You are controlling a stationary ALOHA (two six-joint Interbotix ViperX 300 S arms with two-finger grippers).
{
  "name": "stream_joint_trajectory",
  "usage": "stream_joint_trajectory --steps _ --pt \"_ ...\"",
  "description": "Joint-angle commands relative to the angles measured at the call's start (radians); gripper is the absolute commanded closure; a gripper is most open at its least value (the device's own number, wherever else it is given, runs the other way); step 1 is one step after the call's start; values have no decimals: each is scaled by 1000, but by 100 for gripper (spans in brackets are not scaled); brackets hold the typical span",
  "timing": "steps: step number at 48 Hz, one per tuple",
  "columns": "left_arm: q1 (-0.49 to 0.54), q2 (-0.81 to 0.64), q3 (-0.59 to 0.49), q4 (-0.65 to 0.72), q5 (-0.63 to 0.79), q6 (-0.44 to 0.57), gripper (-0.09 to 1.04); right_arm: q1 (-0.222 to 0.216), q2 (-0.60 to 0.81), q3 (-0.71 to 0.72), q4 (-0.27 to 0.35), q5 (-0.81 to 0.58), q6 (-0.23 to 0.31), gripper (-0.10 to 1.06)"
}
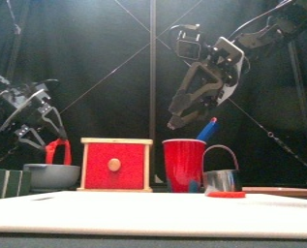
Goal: Get the cutter from the drawer then cut the dough then place the extra dough in the bowl
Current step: Place the extra dough in the bowl
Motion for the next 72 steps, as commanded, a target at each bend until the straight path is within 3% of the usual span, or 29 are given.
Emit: stream_joint_trajectory --steps 1,10,17,28,40,58,65,72 --pt "8 3 -11 -8 -5 2 -3 -2 -11 -26 3 -3 2 2" --pt "41 3 2 -25 -6 -2 -3 -2 -9 -28 3 -3 2 2" --pt "104 3 11 -118 3 -28 -3 -2 -8 -29 3 -2 2 2" --pt "107 3 9 -115 35 -41 -3 0 -5 -29 3 -2 5 2" --pt "15 3 -38 -114 94 -43 -3 -2 -5 -29 11 0 2 2" --pt "-21 3 -41 -114 81 -40 -3 -3 -3 -29 11 14 5 2" --pt "-26 2 -35 -55 40 -32 -3 -3 -5 -34 9 14 0 2" --pt "-41 2 -40 123 35 -32 -2 -5 -5 -52 -8 11 -6 2"
